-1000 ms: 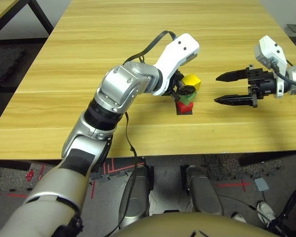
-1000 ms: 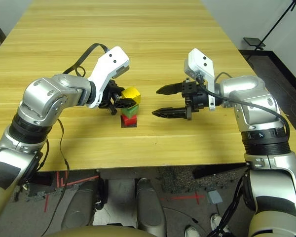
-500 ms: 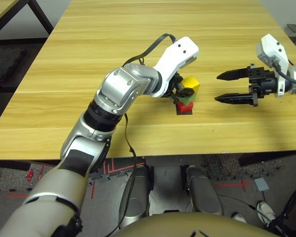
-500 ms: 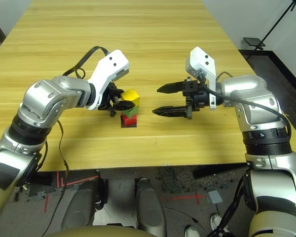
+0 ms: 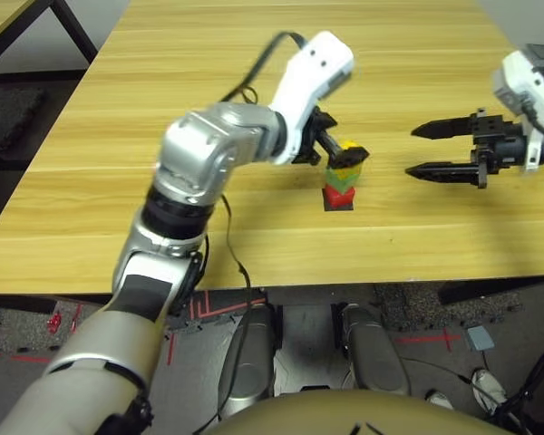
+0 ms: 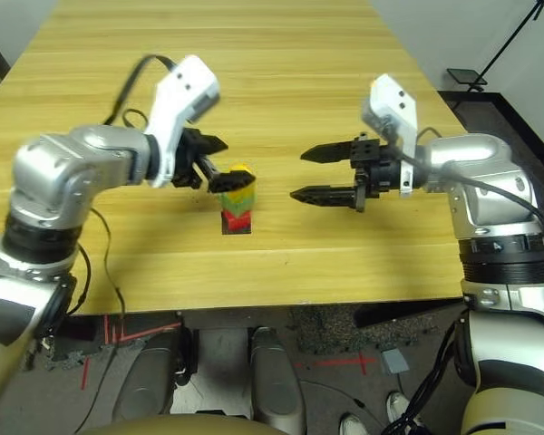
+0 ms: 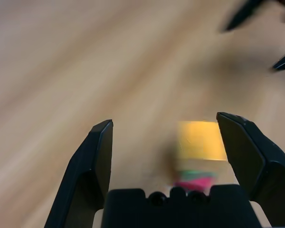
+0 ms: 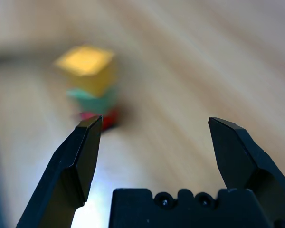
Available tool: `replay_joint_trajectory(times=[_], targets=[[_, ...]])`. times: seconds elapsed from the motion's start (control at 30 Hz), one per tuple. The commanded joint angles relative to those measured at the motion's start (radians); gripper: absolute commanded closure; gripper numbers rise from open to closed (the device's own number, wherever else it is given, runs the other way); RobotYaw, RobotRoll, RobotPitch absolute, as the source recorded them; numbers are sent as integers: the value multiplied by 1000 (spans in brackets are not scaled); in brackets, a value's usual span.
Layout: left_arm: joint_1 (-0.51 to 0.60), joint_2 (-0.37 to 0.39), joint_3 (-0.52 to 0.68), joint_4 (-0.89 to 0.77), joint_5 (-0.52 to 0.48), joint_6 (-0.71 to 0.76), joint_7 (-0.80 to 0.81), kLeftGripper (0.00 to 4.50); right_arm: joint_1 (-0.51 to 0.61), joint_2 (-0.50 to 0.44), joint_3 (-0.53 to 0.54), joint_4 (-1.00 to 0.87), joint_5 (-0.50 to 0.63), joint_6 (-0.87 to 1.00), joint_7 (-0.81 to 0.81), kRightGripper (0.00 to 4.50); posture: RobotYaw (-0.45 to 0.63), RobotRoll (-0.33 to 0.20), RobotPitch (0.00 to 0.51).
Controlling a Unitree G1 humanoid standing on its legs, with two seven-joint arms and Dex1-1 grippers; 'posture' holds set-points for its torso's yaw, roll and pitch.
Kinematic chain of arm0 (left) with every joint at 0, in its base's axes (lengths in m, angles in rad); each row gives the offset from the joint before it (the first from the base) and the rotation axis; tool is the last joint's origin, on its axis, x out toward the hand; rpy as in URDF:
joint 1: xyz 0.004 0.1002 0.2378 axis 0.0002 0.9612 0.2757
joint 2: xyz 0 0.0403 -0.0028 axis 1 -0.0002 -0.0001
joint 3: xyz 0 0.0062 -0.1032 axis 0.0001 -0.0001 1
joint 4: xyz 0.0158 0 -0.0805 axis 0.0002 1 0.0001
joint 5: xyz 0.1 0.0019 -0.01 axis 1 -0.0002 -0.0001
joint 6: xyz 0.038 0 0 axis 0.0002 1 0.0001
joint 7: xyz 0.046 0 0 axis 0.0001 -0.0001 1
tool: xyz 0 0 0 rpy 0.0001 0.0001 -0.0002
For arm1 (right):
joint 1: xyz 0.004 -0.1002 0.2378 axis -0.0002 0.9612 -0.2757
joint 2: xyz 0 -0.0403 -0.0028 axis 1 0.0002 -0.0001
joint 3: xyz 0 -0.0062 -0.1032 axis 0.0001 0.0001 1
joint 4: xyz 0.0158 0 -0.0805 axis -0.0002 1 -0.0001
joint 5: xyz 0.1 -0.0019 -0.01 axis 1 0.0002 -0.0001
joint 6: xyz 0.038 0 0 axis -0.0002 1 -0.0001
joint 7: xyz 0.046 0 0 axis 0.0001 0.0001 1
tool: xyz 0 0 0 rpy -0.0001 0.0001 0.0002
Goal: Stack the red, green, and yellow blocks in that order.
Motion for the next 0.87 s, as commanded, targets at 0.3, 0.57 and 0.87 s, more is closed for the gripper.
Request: replay_joint_trajectory(times=[0.3, 0.57, 0.87], targets=[[379, -93, 183, 322, 206, -834, 227, 45, -45, 109, -204, 704, -65, -544, -383, 0, 119, -116, 134], [496, -196, 181, 488, 264, -1232, 305, 45, -63, 102, -253, 870, -90, -733, -570, 0, 77, -118, 132], [573, -199, 187, 531, 302, -1290, 400, 45, -22, 103, -279, 888, -99, -797, -628, 0, 106, -125, 116]])
